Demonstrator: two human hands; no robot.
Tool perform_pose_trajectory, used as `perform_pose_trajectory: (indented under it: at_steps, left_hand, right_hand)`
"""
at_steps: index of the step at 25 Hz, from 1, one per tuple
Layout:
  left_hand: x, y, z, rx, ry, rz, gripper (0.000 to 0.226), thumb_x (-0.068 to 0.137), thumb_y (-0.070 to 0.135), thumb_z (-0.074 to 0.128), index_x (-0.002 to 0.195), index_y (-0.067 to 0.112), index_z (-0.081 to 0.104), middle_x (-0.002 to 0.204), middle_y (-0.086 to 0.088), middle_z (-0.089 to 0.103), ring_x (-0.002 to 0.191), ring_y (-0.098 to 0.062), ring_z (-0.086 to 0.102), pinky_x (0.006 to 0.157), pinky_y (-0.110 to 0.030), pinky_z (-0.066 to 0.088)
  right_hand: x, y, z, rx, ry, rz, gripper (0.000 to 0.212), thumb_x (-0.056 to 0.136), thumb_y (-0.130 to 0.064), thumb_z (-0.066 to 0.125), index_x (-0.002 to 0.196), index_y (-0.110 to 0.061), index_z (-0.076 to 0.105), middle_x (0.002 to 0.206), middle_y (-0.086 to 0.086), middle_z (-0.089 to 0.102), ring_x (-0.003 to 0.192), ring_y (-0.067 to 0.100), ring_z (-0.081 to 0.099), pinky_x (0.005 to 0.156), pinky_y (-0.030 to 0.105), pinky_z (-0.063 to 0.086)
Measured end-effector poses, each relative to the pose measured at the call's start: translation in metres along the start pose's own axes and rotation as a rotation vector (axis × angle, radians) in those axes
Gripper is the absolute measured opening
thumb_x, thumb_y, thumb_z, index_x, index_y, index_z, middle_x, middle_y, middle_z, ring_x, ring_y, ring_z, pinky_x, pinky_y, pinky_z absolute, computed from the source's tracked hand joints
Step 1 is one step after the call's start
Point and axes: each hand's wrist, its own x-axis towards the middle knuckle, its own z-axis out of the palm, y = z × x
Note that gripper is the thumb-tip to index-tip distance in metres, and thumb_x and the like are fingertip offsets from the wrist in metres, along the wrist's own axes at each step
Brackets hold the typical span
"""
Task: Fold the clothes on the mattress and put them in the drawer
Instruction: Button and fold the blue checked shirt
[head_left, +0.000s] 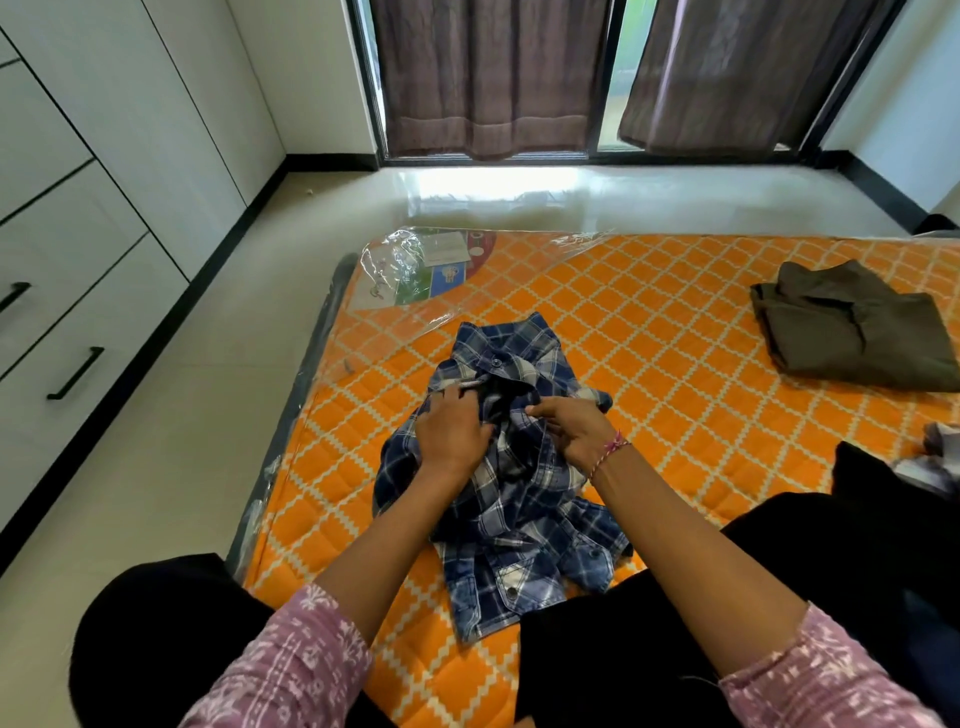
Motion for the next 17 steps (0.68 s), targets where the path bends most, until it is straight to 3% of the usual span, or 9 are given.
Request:
perform_pose_trajectory:
  at_steps: [2,3,5,7,9,11,13,17]
  left_hand:
    - [0.002,-0.001,-0.002,-0.134,0.028,-0.069,0.020,0.098,0.016,0.047,0.102,0.007,0.064,0.101,-0.008,0.064,0.079,-0.024,0.056,0.060,-0.035,0.046]
    - [0.002,-0.002,-0.006,-0.280,0.071,-0.098,0.019,0.098,0.015,0.047,0.096,0.006,0.065,0.090,-0.008,0.065,0.069,-0.021,0.053,0.056,-0.032,0.040]
    - [0.004,-0.009,-0.017,-0.599,0.079,-0.188,0.018,0.097,0.014,0.051,0.083,0.009,0.062,0.074,-0.005,0.058,0.061,-0.017,0.047,0.059,-0.029,0.034]
    - [0.005,-0.018,-0.031,-0.951,-0.014,-0.310,0.028,0.096,0.011,0.049,0.068,0.011,0.050,0.066,-0.004,0.047,0.058,-0.017,0.041,0.062,-0.030,0.032]
    - [0.004,-0.024,-0.041,-1.168,-0.081,-0.440,0.036,0.097,0.008,0.044,0.061,0.011,0.039,0.063,-0.004,0.040,0.057,-0.019,0.036,0.060,-0.029,0.030]
    - [0.001,-0.030,-0.045,-1.190,-0.132,-0.459,0.033,0.097,0.006,0.040,0.064,0.010,0.039,0.066,-0.008,0.038,0.061,-0.021,0.033,0.062,-0.032,0.027]
    - [0.000,-0.034,-0.052,-1.029,-0.131,-0.334,0.029,0.097,0.005,0.039,0.069,0.007,0.047,0.069,-0.009,0.043,0.063,-0.021,0.037,0.065,-0.033,0.028]
    - [0.012,-0.031,-0.077,-0.689,0.235,-0.057,0.019,0.097,0.006,0.046,0.089,0.002,0.063,0.078,-0.003,0.056,0.071,-0.017,0.048,0.063,-0.025,0.029]
  right_hand:
    - [0.000,0.002,-0.002,-0.009,0.013,-0.016,0.030,0.086,0.004,0.061,0.116,0.006,0.060,0.090,0.009,0.062,0.059,0.016,0.052,0.050,0.025,0.048]
    - [0.000,0.002,-0.003,-0.011,0.013,-0.023,0.027,0.087,0.002,0.061,0.114,0.004,0.061,0.098,0.012,0.064,0.075,0.027,0.062,0.056,0.032,0.052]
    - [-0.001,-0.001,-0.002,-0.019,0.004,-0.032,0.009,0.088,0.000,0.060,0.095,-0.001,0.064,0.130,0.022,0.056,0.120,0.043,0.051,0.074,0.044,0.048]
    - [-0.005,-0.004,0.005,-0.042,-0.018,-0.030,0.009,0.087,-0.002,0.060,0.079,-0.005,0.061,0.139,0.026,0.045,0.113,0.048,0.051,0.062,0.038,0.035]
    - [-0.008,-0.005,0.011,-0.041,-0.052,-0.040,0.002,0.087,-0.003,0.060,0.086,-0.003,0.063,0.136,0.025,0.050,0.093,0.045,0.057,0.059,0.034,0.029]
    - [-0.011,-0.005,0.014,-0.030,-0.052,-0.053,0.003,0.086,-0.003,0.061,0.088,-0.003,0.063,0.104,0.016,0.063,0.080,0.034,0.058,0.055,0.029,0.029]
    - [-0.015,-0.006,0.015,-0.030,-0.038,-0.101,0.014,0.086,-0.001,0.061,0.075,-0.008,0.059,0.076,0.005,0.054,0.063,0.019,0.049,0.051,0.024,0.032]
    - [-0.020,-0.011,0.011,-0.034,0.006,-0.205,0.023,0.087,0.002,0.060,0.068,-0.011,0.058,0.067,0.004,0.052,0.063,0.016,0.049,0.053,0.025,0.039]
